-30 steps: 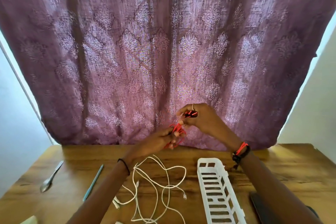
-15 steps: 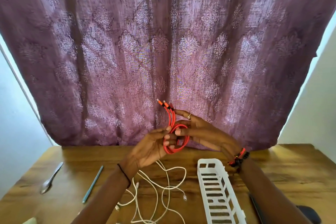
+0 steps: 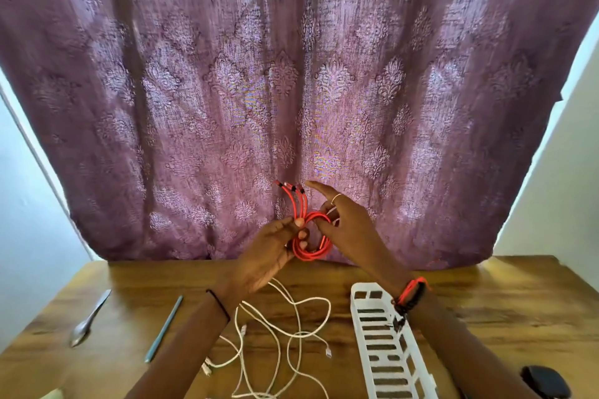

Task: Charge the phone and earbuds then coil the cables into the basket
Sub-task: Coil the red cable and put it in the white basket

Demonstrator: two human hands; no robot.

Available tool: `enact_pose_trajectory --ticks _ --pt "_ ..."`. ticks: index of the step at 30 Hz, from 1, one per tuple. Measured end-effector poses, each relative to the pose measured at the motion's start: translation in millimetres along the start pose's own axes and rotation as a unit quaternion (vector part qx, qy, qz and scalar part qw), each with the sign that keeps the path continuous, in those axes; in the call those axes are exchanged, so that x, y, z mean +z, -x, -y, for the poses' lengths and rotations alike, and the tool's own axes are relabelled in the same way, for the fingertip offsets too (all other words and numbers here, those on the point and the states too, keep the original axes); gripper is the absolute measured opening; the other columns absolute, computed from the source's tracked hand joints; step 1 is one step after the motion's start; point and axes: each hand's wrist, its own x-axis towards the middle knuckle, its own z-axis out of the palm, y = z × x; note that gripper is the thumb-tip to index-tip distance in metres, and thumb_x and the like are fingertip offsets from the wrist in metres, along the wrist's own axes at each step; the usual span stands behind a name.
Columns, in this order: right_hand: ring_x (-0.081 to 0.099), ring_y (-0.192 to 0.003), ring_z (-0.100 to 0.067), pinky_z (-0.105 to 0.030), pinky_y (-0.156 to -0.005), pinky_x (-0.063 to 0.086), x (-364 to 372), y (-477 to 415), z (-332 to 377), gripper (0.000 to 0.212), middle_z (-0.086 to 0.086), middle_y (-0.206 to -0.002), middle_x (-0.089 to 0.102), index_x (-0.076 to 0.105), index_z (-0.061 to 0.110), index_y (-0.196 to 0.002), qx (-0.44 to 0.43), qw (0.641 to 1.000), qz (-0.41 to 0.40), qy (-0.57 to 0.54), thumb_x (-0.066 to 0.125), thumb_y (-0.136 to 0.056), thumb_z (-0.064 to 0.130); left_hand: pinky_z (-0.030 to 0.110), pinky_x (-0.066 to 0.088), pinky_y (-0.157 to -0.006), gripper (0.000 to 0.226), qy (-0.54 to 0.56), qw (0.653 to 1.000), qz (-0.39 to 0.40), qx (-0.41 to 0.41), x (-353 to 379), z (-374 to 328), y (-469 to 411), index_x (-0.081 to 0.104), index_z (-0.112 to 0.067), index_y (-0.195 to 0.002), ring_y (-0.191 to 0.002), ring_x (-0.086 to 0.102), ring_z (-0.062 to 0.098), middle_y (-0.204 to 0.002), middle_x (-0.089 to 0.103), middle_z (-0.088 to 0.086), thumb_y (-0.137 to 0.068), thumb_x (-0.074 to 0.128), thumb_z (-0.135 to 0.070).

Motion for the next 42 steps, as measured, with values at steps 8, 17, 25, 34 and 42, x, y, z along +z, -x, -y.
enact_pose_trajectory --ticks 8,17,25,34,42 --pt "0.059 -0.059 -0.023 -0.025 -0.053 0.048 10.0 4.3 -9.6 0.061 -0.005 -0.077 0.052 0.060 0.020 -0.119 -0.166 0.948 0.024 0.270 0.066 -0.058 0.020 0.019 0.048 -0.056 0.023 -0.157 0.986 -0.027 0.043 12.8 1.8 2.3 0.056 -0.011 -0.082 -0.054 0.053 0.010 -0.067 0.052 0.005 -0.097 0.040 -0.006" --pt "0.049 -0.109 -0.007 -0.028 -0.098 0.043 16.4 14.9 -11.2 0.033 0.008 -0.114 0.047 0.048 0.020 -0.126 -0.142 0.972 -0.033 0.185 0.052 -0.093 0.021 0.015 0.044 -0.054 0.024 -0.250 0.968 0.009 0.034 11.2 -6.2 0.1 0.053 -0.012 -0.078 -0.050 0.050 0.005 -0.063 0.051 0.002 -0.097 0.040 -0.007" --pt "0.066 -0.100 -0.017 -0.026 -0.078 0.057 10.5 10.3 -21.5 0.038 -0.006 -0.113 0.065 0.061 0.011 -0.115 -0.170 0.964 0.034 0.200 0.054 -0.078 0.014 0.011 0.045 -0.061 0.013 -0.334 0.936 0.110 0.019 0.6 -19.9 4.9 0.054 -0.007 -0.088 -0.057 0.053 -0.002 -0.074 0.051 0.003 -0.095 0.043 -0.005" --pt "0.063 -0.104 -0.029 -0.036 -0.092 0.049 11.1 10.7 -12.4 0.041 -0.010 -0.112 0.069 0.065 0.012 -0.115 -0.056 0.985 0.057 0.150 0.052 -0.076 0.015 0.033 0.036 -0.102 0.037 -0.680 0.731 0.008 0.059 0.8 -1.6 -3.7 0.042 -0.003 -0.132 -0.122 0.048 0.030 -0.129 0.051 0.016 -0.096 0.043 -0.012" --pt "0.058 -0.058 0.002 -0.018 -0.063 0.047 12.9 2.3 -6.6 0.022 -0.005 -0.073 0.071 0.067 0.016 -0.082 0.146 0.982 -0.012 -0.115 0.068 -0.070 -0.003 0.031 0.052 -0.062 0.018 -0.789 0.549 -0.126 0.243 3.0 8.2 7.2 0.050 -0.019 -0.088 -0.061 0.062 0.016 -0.069 0.060 -0.004 -0.075 0.038 -0.024"
